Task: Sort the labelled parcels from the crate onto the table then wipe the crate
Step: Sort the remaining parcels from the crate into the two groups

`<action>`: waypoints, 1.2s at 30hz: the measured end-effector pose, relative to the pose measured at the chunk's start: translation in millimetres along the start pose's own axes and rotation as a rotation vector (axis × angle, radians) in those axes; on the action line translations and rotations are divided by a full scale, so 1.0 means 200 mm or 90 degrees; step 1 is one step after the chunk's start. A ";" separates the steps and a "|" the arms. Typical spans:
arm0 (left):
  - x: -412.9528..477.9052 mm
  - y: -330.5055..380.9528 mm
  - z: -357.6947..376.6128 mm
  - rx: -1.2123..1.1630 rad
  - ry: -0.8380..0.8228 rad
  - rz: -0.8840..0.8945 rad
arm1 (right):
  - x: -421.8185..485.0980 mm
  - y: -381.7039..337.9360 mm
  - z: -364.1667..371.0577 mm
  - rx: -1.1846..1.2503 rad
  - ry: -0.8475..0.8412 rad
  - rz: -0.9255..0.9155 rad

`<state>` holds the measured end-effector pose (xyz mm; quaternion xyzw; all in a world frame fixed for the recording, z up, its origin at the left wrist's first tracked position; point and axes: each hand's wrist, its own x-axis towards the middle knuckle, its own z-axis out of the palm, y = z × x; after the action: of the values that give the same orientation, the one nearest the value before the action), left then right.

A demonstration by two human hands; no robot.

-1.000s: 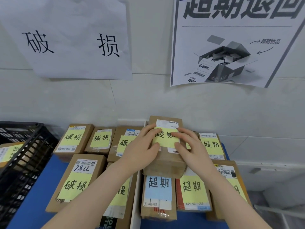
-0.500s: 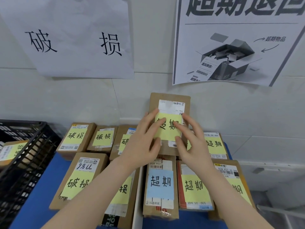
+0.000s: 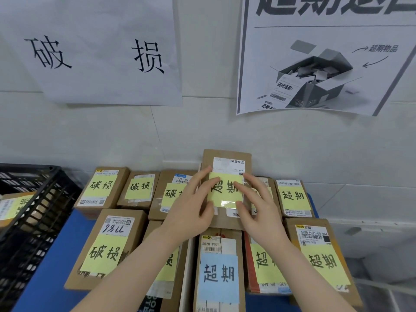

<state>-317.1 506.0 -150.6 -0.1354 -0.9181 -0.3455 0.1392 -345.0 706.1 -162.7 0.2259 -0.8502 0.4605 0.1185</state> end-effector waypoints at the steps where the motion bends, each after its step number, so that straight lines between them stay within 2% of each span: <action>1: 0.00 0.00 0.00 -0.005 0.002 -0.009 | 0.00 0.00 0.00 0.004 -0.002 0.006; 16: 0.08 -0.04 0.04 0.110 -0.055 -0.096 | 0.11 0.02 0.05 -0.013 -0.098 0.121; 26: 0.13 -0.07 0.08 0.034 -0.058 -0.145 | 0.22 0.05 0.06 0.005 -0.158 0.175; 32: 0.13 -0.02 0.05 0.047 -0.104 -0.187 | 0.21 0.02 0.06 -0.006 -0.157 0.176; 36: 0.07 0.07 -0.03 0.093 -0.073 -0.191 | 0.12 -0.08 -0.01 -0.024 -0.061 0.150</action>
<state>-324.4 515.2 -132.5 -0.0062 -0.9571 -0.2866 0.0432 -357.0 692.9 -140.3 0.1439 -0.8842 0.4436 0.0275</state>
